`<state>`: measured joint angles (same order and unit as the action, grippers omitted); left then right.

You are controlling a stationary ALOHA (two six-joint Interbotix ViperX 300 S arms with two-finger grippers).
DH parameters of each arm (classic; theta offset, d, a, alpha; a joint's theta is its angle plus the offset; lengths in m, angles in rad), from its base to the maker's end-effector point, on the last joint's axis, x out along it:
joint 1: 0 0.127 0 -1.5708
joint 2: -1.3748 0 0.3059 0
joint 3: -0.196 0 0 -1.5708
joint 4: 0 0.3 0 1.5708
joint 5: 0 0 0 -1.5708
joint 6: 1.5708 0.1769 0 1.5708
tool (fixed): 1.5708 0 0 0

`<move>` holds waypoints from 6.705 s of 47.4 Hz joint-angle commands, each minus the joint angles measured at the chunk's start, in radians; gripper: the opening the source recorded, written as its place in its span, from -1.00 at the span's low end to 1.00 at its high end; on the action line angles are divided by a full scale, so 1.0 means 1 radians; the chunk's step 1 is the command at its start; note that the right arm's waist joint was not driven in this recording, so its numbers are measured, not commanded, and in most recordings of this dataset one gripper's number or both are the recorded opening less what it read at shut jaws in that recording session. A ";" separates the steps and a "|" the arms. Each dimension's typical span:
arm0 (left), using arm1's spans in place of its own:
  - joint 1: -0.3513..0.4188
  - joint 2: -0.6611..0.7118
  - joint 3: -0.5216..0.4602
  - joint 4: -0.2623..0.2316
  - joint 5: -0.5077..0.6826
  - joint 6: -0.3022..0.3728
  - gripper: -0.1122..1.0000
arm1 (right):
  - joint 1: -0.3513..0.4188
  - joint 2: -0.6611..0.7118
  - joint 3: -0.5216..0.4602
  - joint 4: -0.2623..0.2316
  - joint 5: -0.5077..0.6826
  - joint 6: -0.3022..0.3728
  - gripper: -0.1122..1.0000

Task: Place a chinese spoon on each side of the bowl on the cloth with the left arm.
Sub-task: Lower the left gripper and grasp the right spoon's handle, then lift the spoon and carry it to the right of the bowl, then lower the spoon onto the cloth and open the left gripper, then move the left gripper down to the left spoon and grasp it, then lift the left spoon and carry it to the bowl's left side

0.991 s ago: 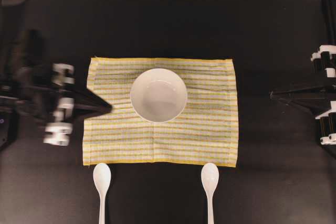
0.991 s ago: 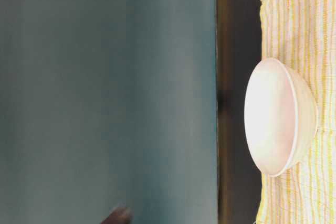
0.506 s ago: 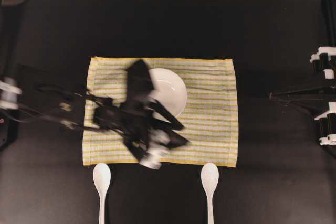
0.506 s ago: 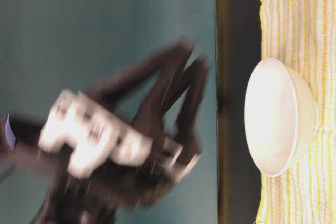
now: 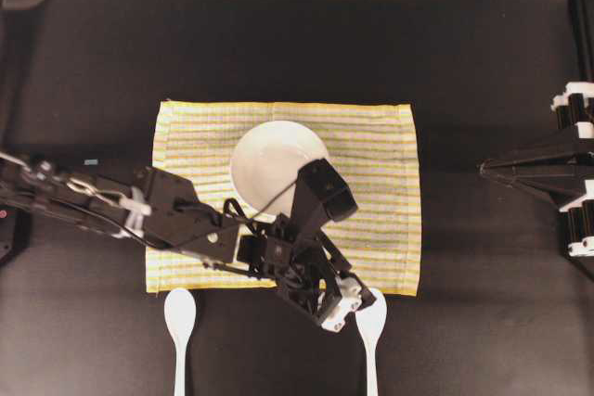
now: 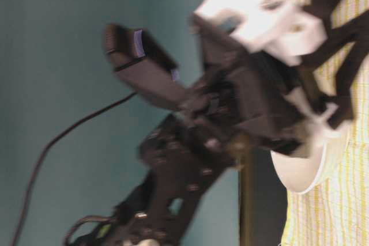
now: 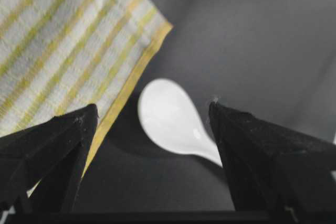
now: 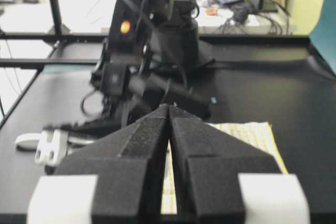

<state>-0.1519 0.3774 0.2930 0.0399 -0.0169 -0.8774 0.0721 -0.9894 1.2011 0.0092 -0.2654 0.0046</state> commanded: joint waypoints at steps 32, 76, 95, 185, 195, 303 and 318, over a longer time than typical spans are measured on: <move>-0.018 0.081 -0.086 0.005 0.015 0.032 0.56 | 0.000 0.003 -0.006 0.003 0.018 0.000 -0.81; 0.276 -0.150 -0.224 0.005 0.388 0.407 -0.74 | 0.000 -0.002 -0.006 0.005 0.014 0.000 -0.81; 0.339 -0.038 -0.230 0.005 0.382 0.436 -0.74 | 0.000 -0.008 -0.006 0.005 0.017 0.000 -0.81; 0.014 -0.535 0.419 0.006 0.382 0.183 0.60 | 0.000 -0.049 0.020 0.006 0.049 0.002 -0.81; -0.089 -0.626 0.637 0.006 0.264 0.043 0.59 | 0.000 -0.048 0.020 0.006 0.040 0.000 -0.81; 0.410 -0.686 0.457 0.006 0.469 0.466 -0.70 | 0.000 -0.063 0.028 0.018 0.043 0.026 -0.81; 0.532 -0.543 0.463 0.006 0.383 0.469 -0.70 | 0.000 -0.063 0.031 0.018 0.046 0.026 -0.81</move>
<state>0.3620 -0.1764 0.7701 0.0430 0.3820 -0.4050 0.0721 -1.0569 1.2395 0.0261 -0.2148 0.0230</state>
